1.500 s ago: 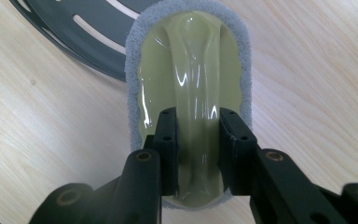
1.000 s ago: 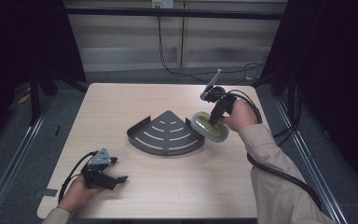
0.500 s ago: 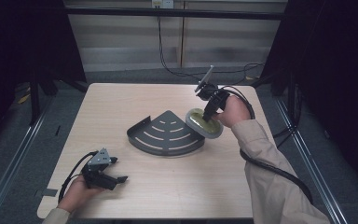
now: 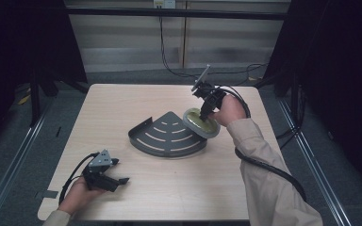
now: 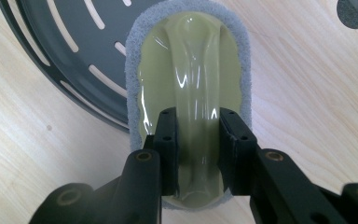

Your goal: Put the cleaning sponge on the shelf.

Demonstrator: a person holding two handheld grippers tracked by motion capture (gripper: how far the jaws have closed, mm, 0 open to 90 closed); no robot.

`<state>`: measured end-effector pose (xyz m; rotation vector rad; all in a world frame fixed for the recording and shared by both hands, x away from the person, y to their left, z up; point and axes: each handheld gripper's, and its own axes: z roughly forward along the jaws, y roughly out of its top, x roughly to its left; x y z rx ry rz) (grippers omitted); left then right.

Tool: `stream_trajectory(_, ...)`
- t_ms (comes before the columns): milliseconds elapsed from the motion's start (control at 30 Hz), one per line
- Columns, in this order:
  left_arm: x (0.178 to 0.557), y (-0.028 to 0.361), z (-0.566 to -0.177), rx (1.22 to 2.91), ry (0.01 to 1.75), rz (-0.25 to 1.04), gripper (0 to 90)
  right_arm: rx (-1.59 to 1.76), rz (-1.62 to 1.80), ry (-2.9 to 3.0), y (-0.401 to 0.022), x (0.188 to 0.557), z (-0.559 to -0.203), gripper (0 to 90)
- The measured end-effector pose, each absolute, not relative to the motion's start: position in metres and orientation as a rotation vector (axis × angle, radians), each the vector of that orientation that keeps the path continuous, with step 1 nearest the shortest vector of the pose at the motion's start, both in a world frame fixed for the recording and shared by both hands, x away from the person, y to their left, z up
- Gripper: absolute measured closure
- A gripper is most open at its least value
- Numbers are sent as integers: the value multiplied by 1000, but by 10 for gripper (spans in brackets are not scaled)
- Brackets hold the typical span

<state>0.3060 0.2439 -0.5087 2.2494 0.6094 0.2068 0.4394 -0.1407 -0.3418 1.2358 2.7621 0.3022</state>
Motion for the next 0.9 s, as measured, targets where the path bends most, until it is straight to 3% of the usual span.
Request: stream_trajectory(900,306,244,-509,2250,609,207,133,1294,326,2738,-126,453,-353,712)
